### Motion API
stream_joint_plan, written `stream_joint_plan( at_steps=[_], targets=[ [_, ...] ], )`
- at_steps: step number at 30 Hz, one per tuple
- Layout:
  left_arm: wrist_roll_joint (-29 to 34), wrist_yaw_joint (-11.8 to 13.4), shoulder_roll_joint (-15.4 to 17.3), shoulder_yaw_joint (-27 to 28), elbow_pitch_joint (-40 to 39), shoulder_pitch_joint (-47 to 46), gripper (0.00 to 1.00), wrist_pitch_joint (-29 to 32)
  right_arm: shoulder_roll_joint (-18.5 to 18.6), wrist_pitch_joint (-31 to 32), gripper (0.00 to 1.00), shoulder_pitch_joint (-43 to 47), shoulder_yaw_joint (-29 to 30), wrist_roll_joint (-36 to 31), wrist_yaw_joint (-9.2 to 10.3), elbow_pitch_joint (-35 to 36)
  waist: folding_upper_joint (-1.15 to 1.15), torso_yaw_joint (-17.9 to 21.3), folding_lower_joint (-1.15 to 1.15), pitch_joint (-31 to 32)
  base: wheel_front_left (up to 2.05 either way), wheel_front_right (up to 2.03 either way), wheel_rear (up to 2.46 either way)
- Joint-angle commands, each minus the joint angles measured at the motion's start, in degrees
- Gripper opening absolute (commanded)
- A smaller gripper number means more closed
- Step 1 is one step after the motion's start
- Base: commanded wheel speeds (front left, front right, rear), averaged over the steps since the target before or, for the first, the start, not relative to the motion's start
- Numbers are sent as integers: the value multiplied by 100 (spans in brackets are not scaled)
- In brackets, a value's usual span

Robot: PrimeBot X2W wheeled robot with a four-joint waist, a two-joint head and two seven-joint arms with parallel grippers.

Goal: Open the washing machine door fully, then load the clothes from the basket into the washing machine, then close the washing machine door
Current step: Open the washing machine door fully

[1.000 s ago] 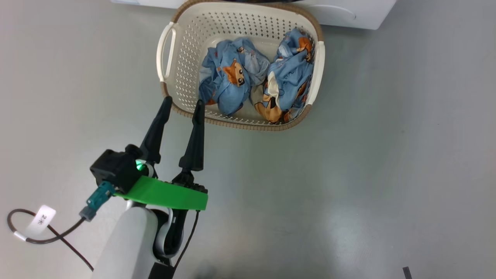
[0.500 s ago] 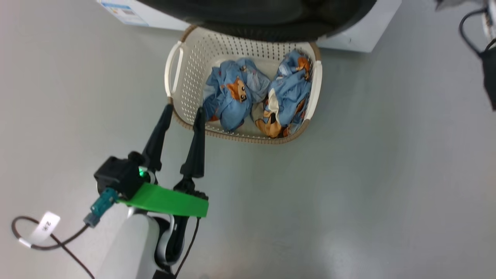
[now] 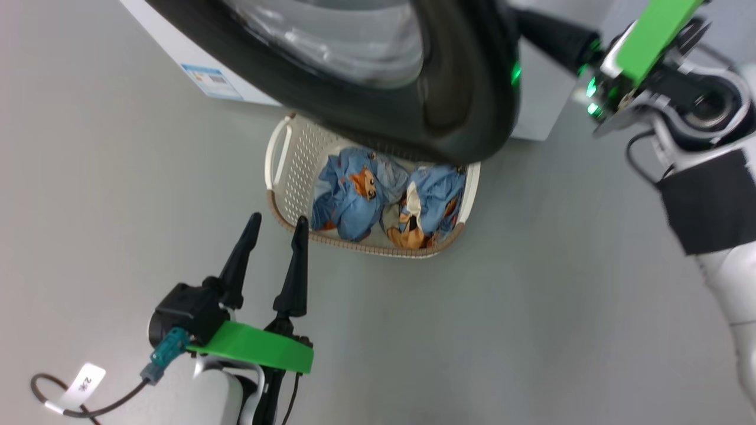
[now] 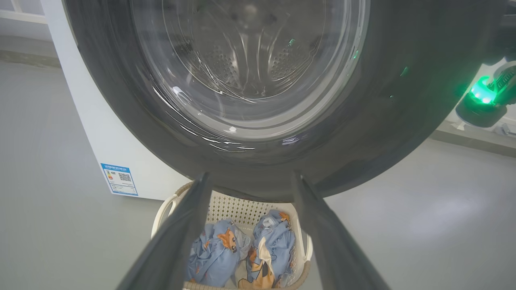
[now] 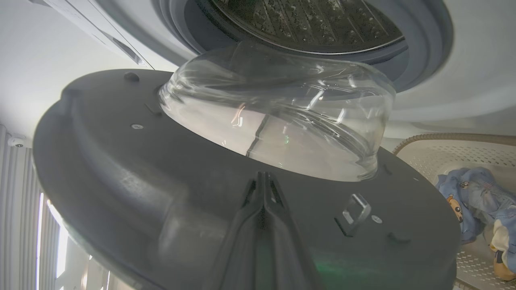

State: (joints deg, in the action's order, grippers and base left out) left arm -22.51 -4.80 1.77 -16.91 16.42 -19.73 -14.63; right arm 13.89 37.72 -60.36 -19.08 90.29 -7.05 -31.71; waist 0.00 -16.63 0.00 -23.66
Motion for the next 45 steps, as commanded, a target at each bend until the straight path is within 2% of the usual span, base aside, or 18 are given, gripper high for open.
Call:
stream_joint_plan(
  at_steps=[1,23,33,43,44,45],
  targets=[
    [64,7,110,212,-80,150,100,-37,-300,96,0,219,-159,102,-44,245,0,-28,0,321,0,0,0],
    [311,-69,110,460,-50,770,100,-37,-791,489,0,1512,-532,166,-44,717,0,-470,0,1096,0,0,0],
    [347,-92,110,441,-52,834,100,-37,-1000,511,0,1727,-686,173,-44,744,0,-689,0,1242,0,0,0],
    [400,-108,110,435,35,897,100,-37,-1049,369,0,1929,-685,81,-44,734,0,-661,0,1471,0,0,0],
    [414,-115,110,435,58,900,100,-37,-1048,337,5,1958,-673,64,-44,739,0,-640,0,1490,0,0,0],
    [424,-123,110,433,82,895,100,-37,-1038,299,18,1987,-659,39,-44,747,0,-613,0,1518,0,0,0]
  ],
)
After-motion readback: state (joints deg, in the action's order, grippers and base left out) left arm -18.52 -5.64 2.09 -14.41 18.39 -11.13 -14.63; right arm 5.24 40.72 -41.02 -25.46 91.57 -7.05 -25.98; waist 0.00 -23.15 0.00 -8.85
